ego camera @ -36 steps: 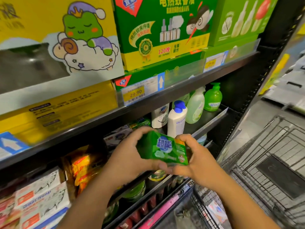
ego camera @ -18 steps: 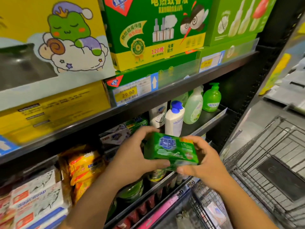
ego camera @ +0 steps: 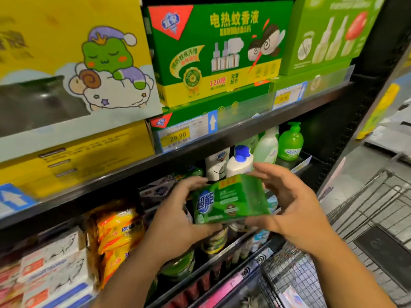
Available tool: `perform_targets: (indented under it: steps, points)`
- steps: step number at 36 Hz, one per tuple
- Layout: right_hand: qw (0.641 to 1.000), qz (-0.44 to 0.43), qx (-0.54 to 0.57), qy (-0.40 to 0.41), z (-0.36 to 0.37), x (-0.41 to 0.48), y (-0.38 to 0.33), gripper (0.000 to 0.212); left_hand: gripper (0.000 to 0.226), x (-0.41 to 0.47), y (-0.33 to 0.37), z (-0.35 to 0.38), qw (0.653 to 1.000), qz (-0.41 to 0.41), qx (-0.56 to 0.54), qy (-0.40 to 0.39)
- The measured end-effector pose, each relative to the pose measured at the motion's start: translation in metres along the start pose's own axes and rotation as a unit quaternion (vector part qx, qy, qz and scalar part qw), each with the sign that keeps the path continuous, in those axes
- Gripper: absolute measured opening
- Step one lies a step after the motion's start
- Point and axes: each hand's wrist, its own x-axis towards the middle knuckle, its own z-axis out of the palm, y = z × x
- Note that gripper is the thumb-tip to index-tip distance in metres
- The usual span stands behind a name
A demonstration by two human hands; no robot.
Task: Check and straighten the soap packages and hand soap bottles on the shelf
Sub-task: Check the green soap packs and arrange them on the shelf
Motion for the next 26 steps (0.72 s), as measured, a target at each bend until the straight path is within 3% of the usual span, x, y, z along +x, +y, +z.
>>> perform_targets:
  steps: [3,5,8,10,12,16,21,23,26]
  points:
    - [0.998,0.024,0.057,-0.01,-0.009,-0.001,0.007,0.087,0.101,-0.003,0.002,-0.005,0.996,0.059,-0.041,0.043]
    - [0.996,0.037,0.082,-0.026,-0.011,-0.002,0.012,0.09,0.1,-0.005,0.003,-0.006,0.992,0.094,-0.071,0.041]
    - [0.99,0.062,0.119,-0.039,-0.011,-0.001,0.018,0.092,0.098,-0.005,0.005,-0.005,0.987,0.073,-0.141,0.038]
    - [0.987,0.089,0.126,-0.046,-0.009,0.0,0.02,0.093,0.089,-0.003,0.008,-0.004,0.978,0.022,-0.206,0.036]
    - [0.982,0.137,0.115,-0.052,-0.007,0.001,0.017,0.087,0.065,0.001,0.017,-0.002,0.973,-0.039,-0.227,0.017]
    - [0.965,0.243,0.054,-0.079,0.002,0.002,0.016,0.045,0.016,0.011,0.038,0.005,0.956,-0.199,-0.214,-0.019]
    - [0.906,0.413,-0.001,-0.091,0.013,-0.004,0.012,0.067,0.03,0.02,0.037,0.005,0.864,-0.423,-0.249,-0.11]
    - [0.898,0.431,0.004,-0.087,0.014,-0.005,0.016,0.068,0.032,0.021,0.033,0.006,0.849,-0.456,-0.24,-0.121]
    - [0.904,0.417,0.011,-0.092,0.01,0.001,0.019,0.059,0.028,0.023,0.028,0.004,0.862,-0.427,-0.243,-0.123]
